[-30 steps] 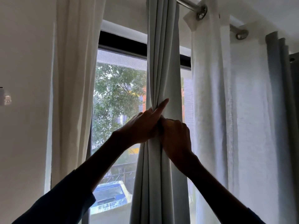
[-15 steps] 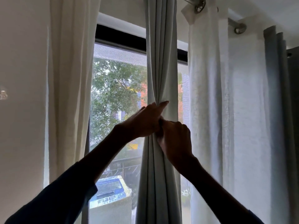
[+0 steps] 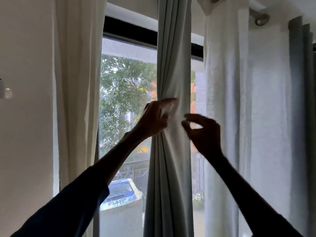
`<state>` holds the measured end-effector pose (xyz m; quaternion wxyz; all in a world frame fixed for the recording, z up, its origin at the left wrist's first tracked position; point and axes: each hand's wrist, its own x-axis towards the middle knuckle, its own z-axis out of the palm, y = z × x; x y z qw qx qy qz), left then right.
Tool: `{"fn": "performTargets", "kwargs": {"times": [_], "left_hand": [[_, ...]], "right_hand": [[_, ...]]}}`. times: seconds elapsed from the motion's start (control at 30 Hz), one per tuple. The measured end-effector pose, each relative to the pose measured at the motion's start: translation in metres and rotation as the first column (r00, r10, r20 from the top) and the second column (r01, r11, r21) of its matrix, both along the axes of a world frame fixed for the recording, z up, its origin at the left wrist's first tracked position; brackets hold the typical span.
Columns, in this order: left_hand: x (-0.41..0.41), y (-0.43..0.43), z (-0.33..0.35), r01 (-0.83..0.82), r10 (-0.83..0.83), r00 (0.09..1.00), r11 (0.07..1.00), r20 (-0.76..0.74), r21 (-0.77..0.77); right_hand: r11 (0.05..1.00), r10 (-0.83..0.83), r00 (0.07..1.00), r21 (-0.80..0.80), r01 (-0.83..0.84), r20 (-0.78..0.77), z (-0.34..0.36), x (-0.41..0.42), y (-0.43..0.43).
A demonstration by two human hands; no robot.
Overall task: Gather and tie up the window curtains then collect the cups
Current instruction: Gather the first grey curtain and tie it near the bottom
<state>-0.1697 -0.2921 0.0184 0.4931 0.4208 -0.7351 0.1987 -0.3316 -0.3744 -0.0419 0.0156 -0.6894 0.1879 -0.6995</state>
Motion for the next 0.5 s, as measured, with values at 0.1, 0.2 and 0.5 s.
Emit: {"fn": "performTargets", "kwargs": {"times": [0.1, 0.2, 0.5], "left_hand": [[0.005, 0.002, 0.003, 0.183, -0.181, 0.983, 0.981, -0.039, 0.061], [0.011, 0.002, 0.001, 0.389, -0.365, 0.913, 0.913, -0.181, 0.123], [0.021, -0.004, -0.010, 0.709, -0.530, 0.653, 0.680, -0.541, 0.188]], "right_hand": [[0.916, 0.189, 0.980, 0.350, -0.197, 0.058, 0.025, -0.014, -0.033], [0.578, 0.679, 0.731, 0.567, -0.587, 0.065, 0.041, -0.019, -0.051], [0.194, 0.878, 0.432, 0.671, -0.716, 0.206, 0.019, 0.008, -0.055]]}}
